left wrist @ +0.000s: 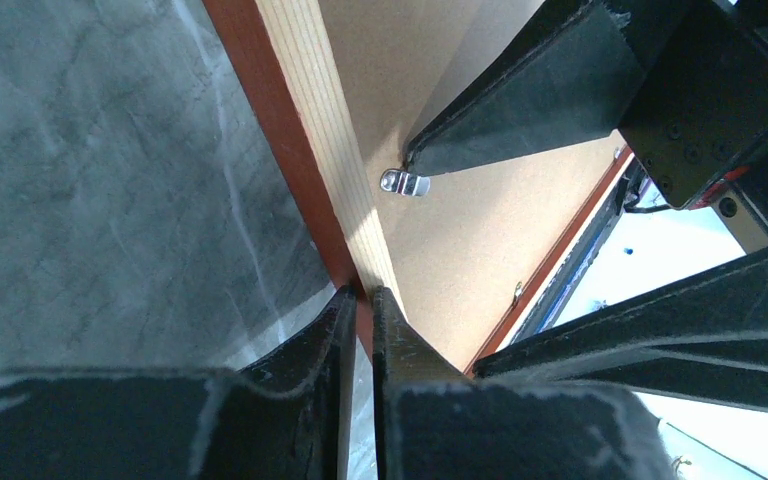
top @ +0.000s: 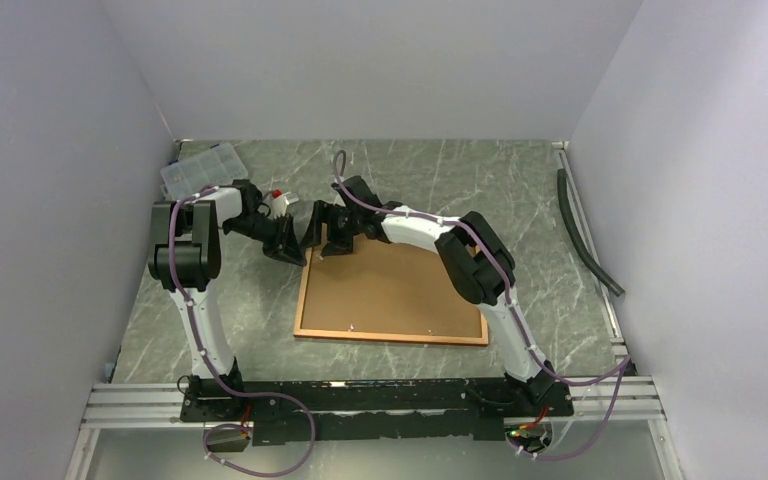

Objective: Put the photo into the frame

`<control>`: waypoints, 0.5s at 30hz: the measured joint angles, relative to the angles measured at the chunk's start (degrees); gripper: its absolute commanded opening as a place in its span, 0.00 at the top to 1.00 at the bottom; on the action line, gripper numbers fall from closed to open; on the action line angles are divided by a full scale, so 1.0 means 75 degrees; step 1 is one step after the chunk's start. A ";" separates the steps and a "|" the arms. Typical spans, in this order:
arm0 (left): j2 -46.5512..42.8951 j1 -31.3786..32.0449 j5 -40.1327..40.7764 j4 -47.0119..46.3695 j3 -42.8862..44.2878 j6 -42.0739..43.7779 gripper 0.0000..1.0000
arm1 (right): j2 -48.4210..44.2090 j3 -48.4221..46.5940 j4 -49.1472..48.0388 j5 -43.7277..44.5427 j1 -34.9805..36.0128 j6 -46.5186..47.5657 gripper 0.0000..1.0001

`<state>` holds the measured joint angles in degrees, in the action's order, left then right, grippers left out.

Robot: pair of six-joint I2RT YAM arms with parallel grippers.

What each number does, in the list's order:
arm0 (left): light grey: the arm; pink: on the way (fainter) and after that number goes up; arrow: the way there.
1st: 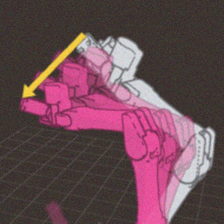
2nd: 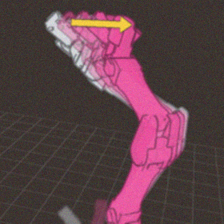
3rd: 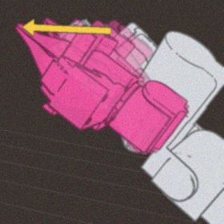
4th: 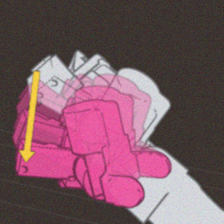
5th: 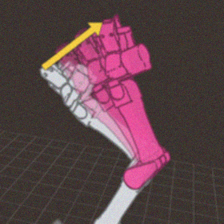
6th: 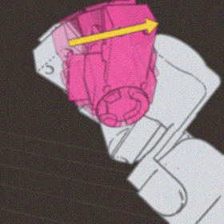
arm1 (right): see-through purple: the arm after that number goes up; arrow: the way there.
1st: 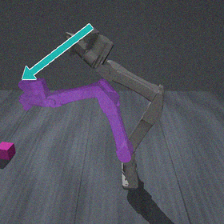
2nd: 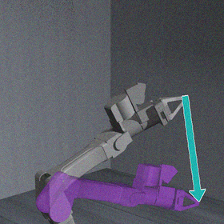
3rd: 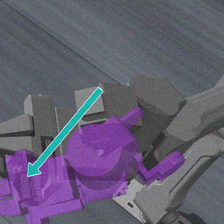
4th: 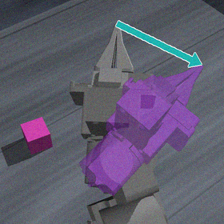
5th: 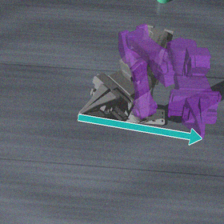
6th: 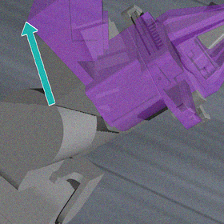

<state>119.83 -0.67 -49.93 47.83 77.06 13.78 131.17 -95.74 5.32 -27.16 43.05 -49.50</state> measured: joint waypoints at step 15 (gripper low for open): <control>-0.0035 0.0000 0.0029 0.0006 -0.0009 -0.0003 0.89 | 0.0000 0.0052 -0.0064 -0.0006 0.0061 -0.0154 0.28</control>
<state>119.57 -0.67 -49.71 47.88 76.99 13.76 131.17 -95.35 4.84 -27.20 43.51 -50.65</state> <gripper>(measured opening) 0.109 0.719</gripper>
